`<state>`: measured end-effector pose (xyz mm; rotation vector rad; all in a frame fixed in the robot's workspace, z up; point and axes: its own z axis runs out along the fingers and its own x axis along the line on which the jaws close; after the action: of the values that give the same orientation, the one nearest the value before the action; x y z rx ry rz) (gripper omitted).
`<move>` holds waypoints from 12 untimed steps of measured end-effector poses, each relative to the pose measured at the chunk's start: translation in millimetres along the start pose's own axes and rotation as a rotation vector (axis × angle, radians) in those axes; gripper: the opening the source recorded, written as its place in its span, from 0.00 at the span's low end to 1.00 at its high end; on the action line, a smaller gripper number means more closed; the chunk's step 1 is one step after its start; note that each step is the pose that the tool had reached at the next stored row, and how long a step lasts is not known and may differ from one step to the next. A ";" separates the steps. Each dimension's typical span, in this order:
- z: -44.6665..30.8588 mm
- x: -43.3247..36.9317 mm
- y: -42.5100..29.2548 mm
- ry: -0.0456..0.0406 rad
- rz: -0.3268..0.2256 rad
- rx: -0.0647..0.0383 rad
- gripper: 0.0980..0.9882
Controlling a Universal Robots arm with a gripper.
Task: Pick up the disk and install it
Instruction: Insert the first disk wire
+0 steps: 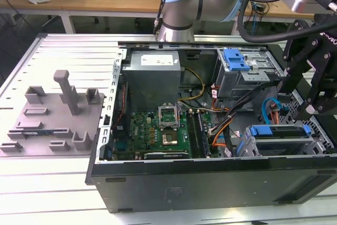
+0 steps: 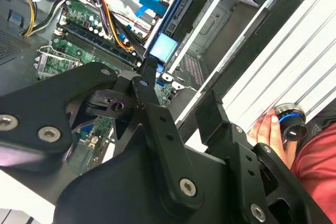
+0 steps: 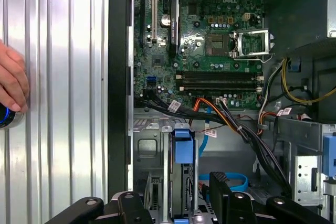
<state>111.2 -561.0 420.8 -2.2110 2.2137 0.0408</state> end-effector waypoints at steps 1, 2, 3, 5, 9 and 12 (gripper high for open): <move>0.0 0.0 0.1 0.0000 0.000 0.000 0.53; 0.4 -13.0 -0.6 0.0043 0.000 0.000 0.53; 3.4 -27.7 -8.1 0.0056 0.000 0.000 0.53; 5.8 -28.2 -20.2 0.0055 0.000 0.000 0.53; 8.8 -37.2 -35.7 0.0061 0.000 0.000 0.53; 11.5 -55.3 -44.3 0.0080 0.000 0.000 0.53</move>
<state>155.4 -505.5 410.4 -2.2150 2.2178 0.0319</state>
